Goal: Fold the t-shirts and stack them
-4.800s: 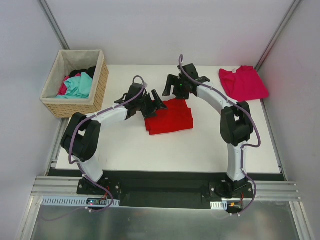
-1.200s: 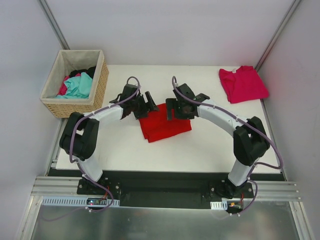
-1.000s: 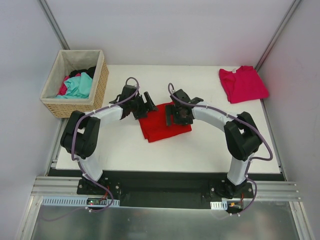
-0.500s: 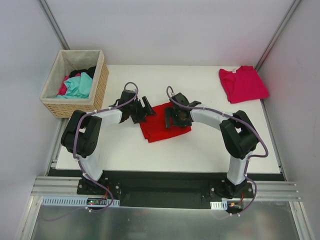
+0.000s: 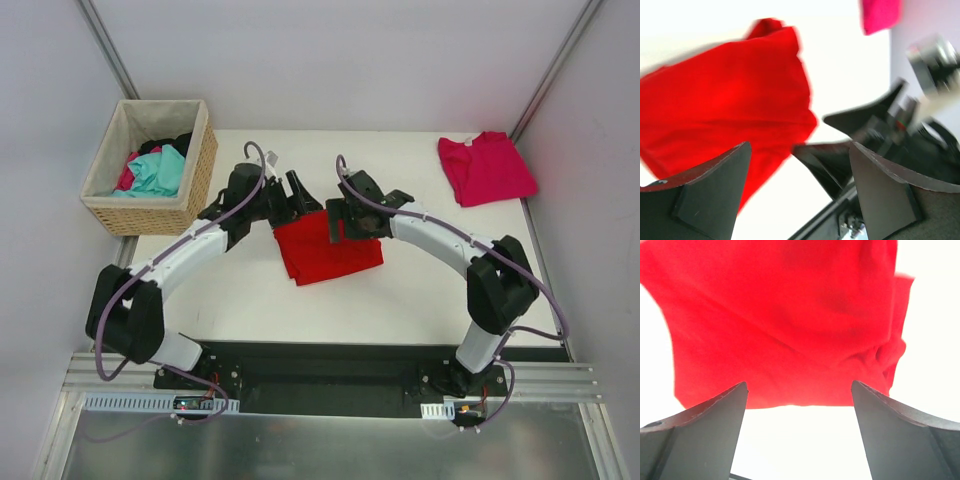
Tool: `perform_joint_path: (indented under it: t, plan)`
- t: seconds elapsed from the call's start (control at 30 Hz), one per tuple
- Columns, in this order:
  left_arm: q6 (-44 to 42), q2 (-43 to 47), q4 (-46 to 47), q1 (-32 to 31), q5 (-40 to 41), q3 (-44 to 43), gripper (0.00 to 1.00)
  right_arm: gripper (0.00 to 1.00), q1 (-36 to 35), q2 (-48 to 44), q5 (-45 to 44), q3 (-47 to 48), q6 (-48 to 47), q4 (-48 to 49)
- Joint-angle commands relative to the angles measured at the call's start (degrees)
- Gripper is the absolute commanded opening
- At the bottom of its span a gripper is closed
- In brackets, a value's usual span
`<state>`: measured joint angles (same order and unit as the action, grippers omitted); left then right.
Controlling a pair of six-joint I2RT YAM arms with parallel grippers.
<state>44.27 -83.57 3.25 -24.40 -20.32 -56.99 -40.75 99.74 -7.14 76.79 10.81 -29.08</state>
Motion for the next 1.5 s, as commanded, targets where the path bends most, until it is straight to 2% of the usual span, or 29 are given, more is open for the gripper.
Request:
perform_joint_path:
  t: [0.0,0.3,0.63,1.2,1.47]
  plan:
    - [0.90,4.64,-2.98,-2.93,1.59,-1.46,0.80,0.89,0.14,-2.01,-3.23,5.29,-2.19,-3.26]
    - [3.28,5.35,-2.98,-5.92,3.79,2.41,0.79,0.89,4.71,8.43,-1.13,14.60,-3.69,-1.77]
    - [4.60,-0.97,0.36,-6.62,3.00,6.10,0.79,0.89,9.90,20.22,-0.16,24.98,-6.59,-3.00]
    - [5.65,-5.46,3.70,-6.71,0.19,6.81,0.79,0.90,12.72,24.27,-0.42,28.67,-7.38,-4.76]
    - [6.18,-3.53,3.79,-6.71,-1.39,6.89,0.78,0.89,12.54,18.84,-1.12,24.55,-7.03,-4.93]
